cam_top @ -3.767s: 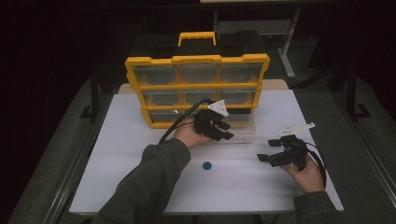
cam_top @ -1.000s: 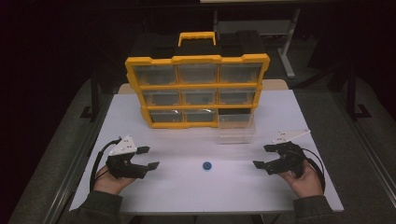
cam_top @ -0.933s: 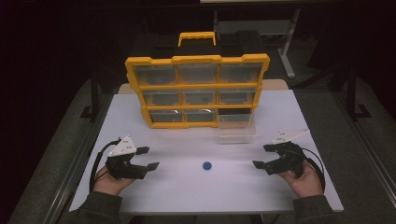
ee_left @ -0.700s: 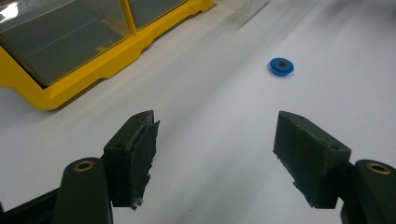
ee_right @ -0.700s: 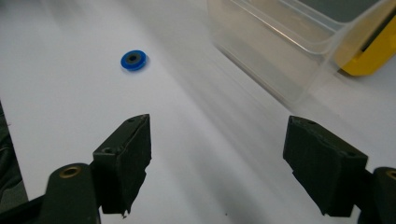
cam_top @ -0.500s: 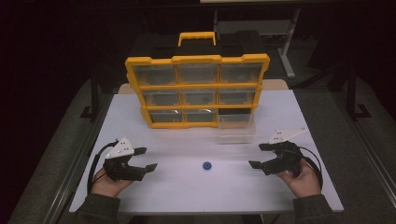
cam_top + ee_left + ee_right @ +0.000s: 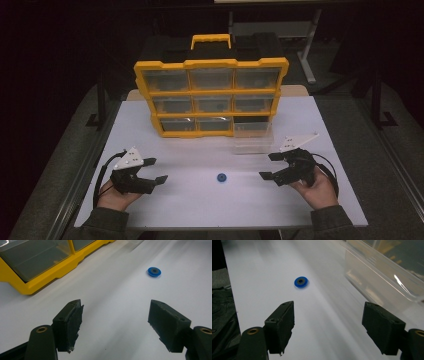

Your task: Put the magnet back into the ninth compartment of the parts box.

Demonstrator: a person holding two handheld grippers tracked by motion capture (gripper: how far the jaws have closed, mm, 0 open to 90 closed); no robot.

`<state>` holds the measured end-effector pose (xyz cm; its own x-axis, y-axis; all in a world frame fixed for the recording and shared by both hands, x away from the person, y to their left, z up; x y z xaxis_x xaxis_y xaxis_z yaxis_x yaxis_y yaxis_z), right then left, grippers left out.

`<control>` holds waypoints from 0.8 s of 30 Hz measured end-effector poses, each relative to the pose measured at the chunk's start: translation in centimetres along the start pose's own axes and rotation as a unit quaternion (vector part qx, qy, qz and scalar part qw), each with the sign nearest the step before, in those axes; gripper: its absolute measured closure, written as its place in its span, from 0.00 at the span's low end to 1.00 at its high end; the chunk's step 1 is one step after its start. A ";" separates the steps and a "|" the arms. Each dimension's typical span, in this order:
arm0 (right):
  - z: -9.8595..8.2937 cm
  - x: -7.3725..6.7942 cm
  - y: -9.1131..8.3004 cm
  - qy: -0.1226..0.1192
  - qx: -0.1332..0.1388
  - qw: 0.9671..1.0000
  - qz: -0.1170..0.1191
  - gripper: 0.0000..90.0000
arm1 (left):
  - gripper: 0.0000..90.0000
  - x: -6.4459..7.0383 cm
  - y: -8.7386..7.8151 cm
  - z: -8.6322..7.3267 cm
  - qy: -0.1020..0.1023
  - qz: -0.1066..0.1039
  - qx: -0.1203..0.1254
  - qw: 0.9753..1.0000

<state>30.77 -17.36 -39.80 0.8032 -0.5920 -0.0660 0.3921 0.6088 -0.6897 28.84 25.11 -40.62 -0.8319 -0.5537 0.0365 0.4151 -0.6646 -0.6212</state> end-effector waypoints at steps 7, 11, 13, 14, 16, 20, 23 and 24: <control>1.3 -0.8 1.4 -0.015 -0.007 1.000 0.014 0.31 | 0.29 0.0 0.0 -0.1 -0.004 0.000 0.002 1.000; 1.9 -1.3 2.3 -0.026 -0.013 0.999 0.026 0.32 | 0.29 0.1 0.1 -0.1 0.002 -0.001 -0.004 1.000; 2.2 -1.6 2.6 -0.031 -0.016 0.999 0.031 0.32 | 0.29 0.1 0.2 -0.1 0.001 -0.002 -0.007 1.000; 2.4 -1.6 2.8 -0.033 -0.016 0.999 0.034 0.33 | 0.29 0.2 0.2 -0.1 -0.001 -0.002 -0.005 1.000; 2.8 -1.8 3.3 -0.035 -0.017 0.998 0.039 0.33 | 0.29 0.2 0.2 -0.1 -0.002 -0.001 -0.004 1.000; 3.5 -2.1 4.2 -0.040 -0.021 0.998 0.045 0.33 | 0.28 0.1 0.2 0.1 0.001 0.000 0.000 1.000; 3.9 -2.6 4.8 -0.051 -0.024 0.997 0.047 0.33 | 0.28 0.2 0.3 -0.1 -0.003 -0.001 -0.005 1.000; 4.1 -2.7 5.0 -0.055 -0.026 0.997 0.048 0.33 | 0.28 0.1 0.3 -0.1 -0.001 -0.001 -0.008 1.000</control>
Point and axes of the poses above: each handheld gripper's, and its own axes: y roughly forward along the jaws, z roughly out of its top, x roughly to its right, the point moved 3 cm from there along y, roughly forward along the jaws, and after that the axes turned 5 degrees about -z, right-handed, at the moved point
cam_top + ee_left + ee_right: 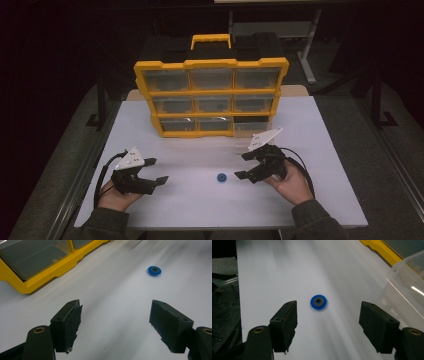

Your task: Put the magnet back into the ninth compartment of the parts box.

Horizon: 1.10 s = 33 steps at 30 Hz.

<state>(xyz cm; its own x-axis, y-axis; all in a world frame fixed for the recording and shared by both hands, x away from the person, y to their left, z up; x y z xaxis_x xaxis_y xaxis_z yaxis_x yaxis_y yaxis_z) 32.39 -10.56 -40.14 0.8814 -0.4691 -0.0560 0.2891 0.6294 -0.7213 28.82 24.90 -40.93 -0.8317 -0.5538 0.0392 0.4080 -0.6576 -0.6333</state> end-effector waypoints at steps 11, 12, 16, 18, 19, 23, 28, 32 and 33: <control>1.8 -0.7 2.6 -0.031 -0.014 0.999 0.010 0.35 | 0.27 -0.1 -0.5 -0.3 -0.010 0.006 0.006 1.000; 1.9 -0.7 2.8 -0.040 -0.018 0.999 0.006 0.35 | 0.27 0.0 -0.5 -0.4 -0.009 0.006 0.005 1.000; 2.2 -1.0 3.6 -0.042 -0.023 0.999 0.014 0.36 | 0.27 -0.1 -0.6 -0.5 -0.011 0.007 0.005 1.000; 2.3 -1.0 4.0 -0.049 -0.025 0.998 0.015 0.37 | 0.27 -0.2 -0.8 -0.6 -0.007 0.008 0.003 1.000; 2.3 -1.1 4.1 -0.049 -0.026 0.998 0.017 0.37 | 0.27 -0.2 -0.8 -0.6 -0.009 0.008 0.005 1.000; 2.4 -1.2 5.0 -0.069 -0.035 0.997 0.015 0.39 | 0.27 -0.1 -0.8 -0.6 -0.013 0.008 0.005 1.000; 2.2 -1.2 5.9 -0.064 -0.049 0.997 0.020 0.43 | 0.27 -0.1 -0.8 -0.7 -0.012 0.009 0.004 1.000; 2.0 -1.2 6.5 -0.065 -0.057 0.996 0.020 0.48 | 0.27 -0.1 -0.8 -0.7 -0.014 0.008 0.006 1.000; 2.0 -1.2 6.6 -0.066 -0.058 0.996 0.019 0.49 | 0.27 -0.1 -0.8 -0.7 -0.014 0.008 0.006 1.000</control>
Point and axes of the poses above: each handheld gripper's, and its own axes: y roughly forward along the jaws, z roughly out of its top, x roughly to its right, the point moved 3 cm from there along y, roughly forward along the jaws, and after that the axes turned 5 degrees about -z, right-handed, at the moved point
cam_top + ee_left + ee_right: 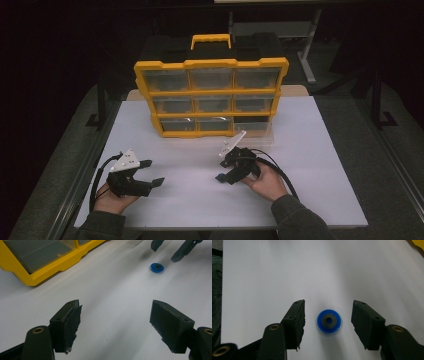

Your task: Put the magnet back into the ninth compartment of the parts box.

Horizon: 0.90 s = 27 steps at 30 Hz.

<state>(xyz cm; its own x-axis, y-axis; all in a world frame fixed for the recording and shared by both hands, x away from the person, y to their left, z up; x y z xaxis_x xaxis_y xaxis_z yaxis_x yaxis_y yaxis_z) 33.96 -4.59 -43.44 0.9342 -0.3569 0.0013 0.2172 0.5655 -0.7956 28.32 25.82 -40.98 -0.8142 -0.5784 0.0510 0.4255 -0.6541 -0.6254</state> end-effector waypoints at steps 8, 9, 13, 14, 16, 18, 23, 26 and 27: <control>-0.2 -0.2 1.1 -0.003 -0.019 1.000 -0.003 0.55 | 0.27 0.1 0.1 0.0 0.002 -0.003 -0.003 1.000; -0.2 -0.2 1.2 -0.004 -0.021 1.000 -0.005 0.55 | 0.27 0.1 0.1 0.0 0.001 -0.003 -0.003 1.000; -0.4 -0.1 1.5 -0.004 -0.026 1.000 -0.005 0.58 | 0.27 0.1 0.1 0.0 0.002 -0.004 -0.003 1.000; -0.5 -0.1 1.6 -0.004 -0.027 1.000 -0.006 0.58 | 0.27 0.1 0.1 0.0 0.002 -0.004 -0.003 1.000; -0.5 -0.1 1.7 -0.003 -0.030 1.000 -0.006 0.59 | 0.27 0.1 0.1 0.0 0.004 -0.004 -0.003 1.000; -0.6 -0.1 1.8 -0.004 -0.032 0.999 -0.008 0.60 | 0.27 0.1 0.1 0.0 0.004 -0.003 -0.004 1.000; -0.8 -0.2 2.3 -0.013 -0.043 0.999 -0.010 0.64 | 0.27 0.1 0.1 0.0 0.005 -0.003 -0.004 1.000; -0.8 -0.2 2.3 -0.014 -0.044 0.999 -0.011 0.64 | 0.27 0.0 0.1 0.0 0.004 -0.004 -0.004 1.000; -0.9 -0.2 2.3 -0.014 -0.043 0.999 -0.011 0.65 | 0.27 0.1 0.1 0.0 0.001 -0.004 -0.003 1.000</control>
Point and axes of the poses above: each handheld gripper's, and its own axes: y roughly forward along the jaws, z roughly out of its top, x roughly to its right, the point moved 3 cm from there along y, roughly forward along the jaws, and after that the axes turned 5 degrees about -z, right-handed, at the moved point
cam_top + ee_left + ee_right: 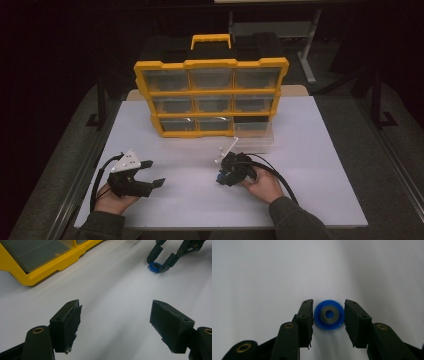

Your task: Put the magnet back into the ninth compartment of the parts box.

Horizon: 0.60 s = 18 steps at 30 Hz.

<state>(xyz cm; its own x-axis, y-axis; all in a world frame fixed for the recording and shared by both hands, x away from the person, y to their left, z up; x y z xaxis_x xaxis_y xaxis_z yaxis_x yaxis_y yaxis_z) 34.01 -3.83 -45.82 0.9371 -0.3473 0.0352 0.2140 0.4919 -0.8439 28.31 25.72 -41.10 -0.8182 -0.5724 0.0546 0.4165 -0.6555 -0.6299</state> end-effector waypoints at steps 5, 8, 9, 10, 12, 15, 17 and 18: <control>-0.1 0.0 0.0 -0.002 0.003 1.000 -0.003 0.66 | 0.27 0.0 0.0 0.0 -0.001 -0.001 0.000 1.000; -0.1 -0.1 0.0 -0.007 0.002 1.000 -0.006 0.67 | 0.27 0.0 0.1 0.0 0.001 -0.001 0.003 1.000; -0.1 -0.1 0.0 -0.008 0.002 1.000 -0.008 0.67 | 0.27 0.0 0.1 0.0 0.001 -0.001 0.002 1.000; -0.1 -0.1 0.0 -0.008 0.003 1.000 -0.007 0.67 | 0.27 0.0 0.1 0.0 0.001 -0.002 0.002 1.000; -0.1 0.0 0.0 -0.007 0.003 1.000 -0.005 0.67 | 0.27 0.0 0.1 0.0 -0.001 -0.002 0.003 1.000; -0.1 0.0 0.0 -0.005 0.004 1.000 -0.002 0.67 | 0.27 0.0 0.0 0.0 0.001 -0.002 0.002 1.000; -0.1 0.0 0.0 -0.005 0.003 1.000 -0.001 0.68 | 0.27 0.0 0.0 0.0 0.001 -0.003 0.003 1.000; -0.1 0.0 0.0 -0.005 0.003 1.000 -0.001 0.67 | 0.27 0.0 0.0 0.0 0.000 -0.003 0.003 1.000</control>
<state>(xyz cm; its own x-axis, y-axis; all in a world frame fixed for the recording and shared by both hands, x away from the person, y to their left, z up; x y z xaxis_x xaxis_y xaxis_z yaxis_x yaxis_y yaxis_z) 34.01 -3.94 -45.83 0.9395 -0.3399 0.0427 0.2178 0.4964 -0.8403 28.30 25.67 -41.09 -0.8206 -0.5686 0.0578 0.4143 -0.6615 -0.6251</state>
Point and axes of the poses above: each handheld gripper's, and its own axes: y roughly forward along the jaws, z roughly out of its top, x roughly to its right, the point moved 3 cm from there along y, roughly forward along the jaws, and after that the axes turned 5 degrees about -z, right-handed, at the moved point
